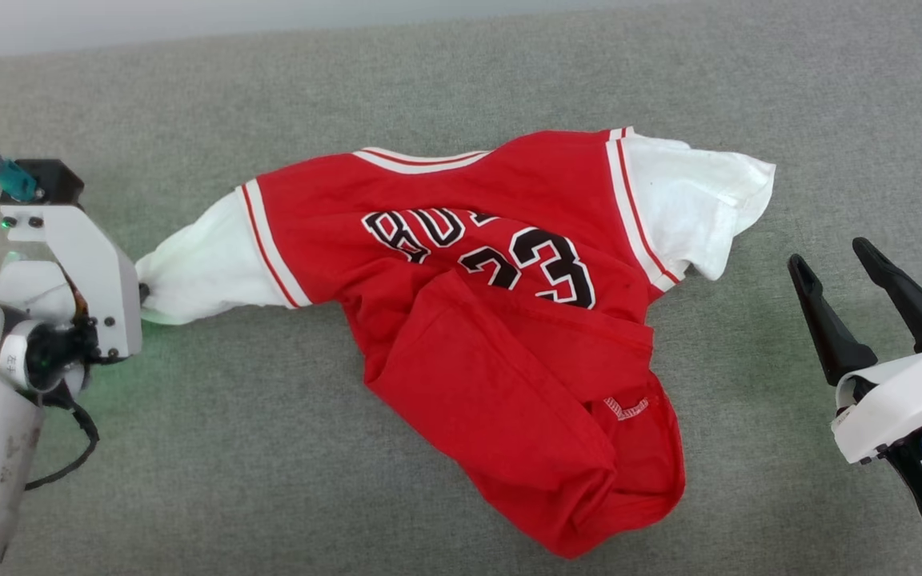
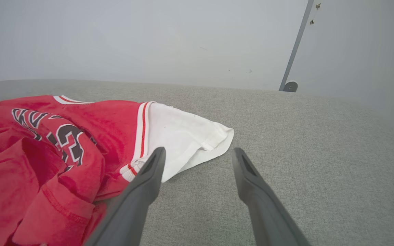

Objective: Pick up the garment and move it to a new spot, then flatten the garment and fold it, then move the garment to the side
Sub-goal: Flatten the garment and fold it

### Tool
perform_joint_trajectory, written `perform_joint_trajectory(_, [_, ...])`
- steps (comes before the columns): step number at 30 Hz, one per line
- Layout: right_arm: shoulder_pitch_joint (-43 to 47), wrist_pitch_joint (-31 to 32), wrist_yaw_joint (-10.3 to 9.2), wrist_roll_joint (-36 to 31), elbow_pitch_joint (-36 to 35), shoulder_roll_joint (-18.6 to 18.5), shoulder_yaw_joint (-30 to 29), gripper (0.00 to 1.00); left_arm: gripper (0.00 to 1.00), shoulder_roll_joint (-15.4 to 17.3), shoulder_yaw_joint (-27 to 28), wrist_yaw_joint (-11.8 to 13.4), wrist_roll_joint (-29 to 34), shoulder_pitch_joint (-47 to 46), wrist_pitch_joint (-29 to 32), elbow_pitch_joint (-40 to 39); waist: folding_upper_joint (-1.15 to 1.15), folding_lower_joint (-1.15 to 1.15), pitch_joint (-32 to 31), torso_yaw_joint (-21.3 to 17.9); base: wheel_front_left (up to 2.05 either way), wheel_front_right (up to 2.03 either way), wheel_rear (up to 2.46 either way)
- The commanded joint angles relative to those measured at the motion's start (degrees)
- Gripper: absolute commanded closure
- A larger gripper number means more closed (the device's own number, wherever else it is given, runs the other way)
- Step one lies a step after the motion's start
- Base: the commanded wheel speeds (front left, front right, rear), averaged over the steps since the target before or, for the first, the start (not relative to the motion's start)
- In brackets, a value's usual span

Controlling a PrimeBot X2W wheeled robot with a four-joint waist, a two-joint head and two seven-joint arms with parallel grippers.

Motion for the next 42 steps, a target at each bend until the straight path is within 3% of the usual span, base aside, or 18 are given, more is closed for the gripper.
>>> perform_joint_trajectory(1, [0.84, 0.1, -0.04, 0.27, -0.13, -0.18, 0.09, 0.0, 0.8, -0.09, -0.05, 0.35, -0.02, 0.73, -0.44, -0.14, 0.0, 0.0, -0.21, -0.11, 0.0, 0.0, 0.0])
perform_joint_trajectory(3, [0.98, 0.24, -0.04, 0.34, -0.18, -0.22, 0.16, 0.0, 0.64, -0.15, -0.21, 0.34, 0.03, 1.18, -0.69, -0.12, 0.0, 0.0, -0.53, -0.2, 0.0, 0.0, 0.0])
perform_joint_trajectory(5, [1.16, 0.45, -0.04, 0.43, -0.22, -0.23, 0.25, 0.0, 0.55, -0.2, -0.34, 0.23, -0.1, 1.36, -0.81, -0.04, 0.0, 0.0, -0.87, -0.3, 0.0, 0.0, 0.0])
perform_joint_trajectory(6, [1.3, 0.45, -0.04, 0.46, -0.23, -0.28, 0.28, 0.0, 0.37, -0.14, -0.47, 0.1, 0.02, 1.42, -0.91, -0.11, 0.0, 0.0, -1.03, -0.34, 0.0, 0.0, 0.0])
perform_joint_trajectory(7, [1.34, 0.56, -0.04, 0.48, -0.25, -0.32, 0.35, 0.0, 0.04, -0.05, -0.51, 0.12, 0.15, 1.44, -0.95, -0.13, 0.0, 0.0, -1.19, -0.39, 0.0, 0.0, 0.0])
perform_joint_trajectory(8, [1.24, 0.66, -0.04, 0.52, -0.3, -0.32, 0.41, 0.0, 0.0, 0.05, -0.59, 0.14, 0.26, 1.5, -1.09, -0.19, 0.0, 0.0, -1.33, -0.45, 0.0, 0.0, 0.0])
perform_joint_trajectory(25, [2.04, -3.03, -0.04, -3.43, -5.97, -0.51, -0.26, 0.0, 0.0, 0.93, -1.93, 0.08, 1.29, 1.67, -1.88, -2.32, 0.0, 0.0, -4.07, -1.27, 0.0, 0.0, 0.0])
perform_joint_trajectory(40, [1.39, -3.06, -0.04, -4.86, -10.67, 0.09, -0.98, 0.0, 0.0, 0.91, -2.93, 1.09, 0.78, -0.38, 1.37, 3.03, 0.0, 0.0, -0.09, -2.95, 0.0, 0.0, 0.0])
perform_joint_trajectory(41, [1.23, -2.67, -0.04, -4.7, -10.7, 0.05, -0.93, 0.0, 0.02, 0.64, -2.89, 1.09, 0.53, -0.47, 1.51, 3.54, 0.0, 0.0, 0.18, -3.01, 0.0, 0.0, 0.0])
perform_joint_trajectory(42, [1.11, -2.29, -0.04, -4.56, -10.71, -0.13, -0.76, 0.0, 0.28, 0.36, -2.95, 1.16, 0.39, -0.47, 1.81, 4.19, 0.0, 0.0, 0.45, -3.05, 0.0, 0.0, 0.0])
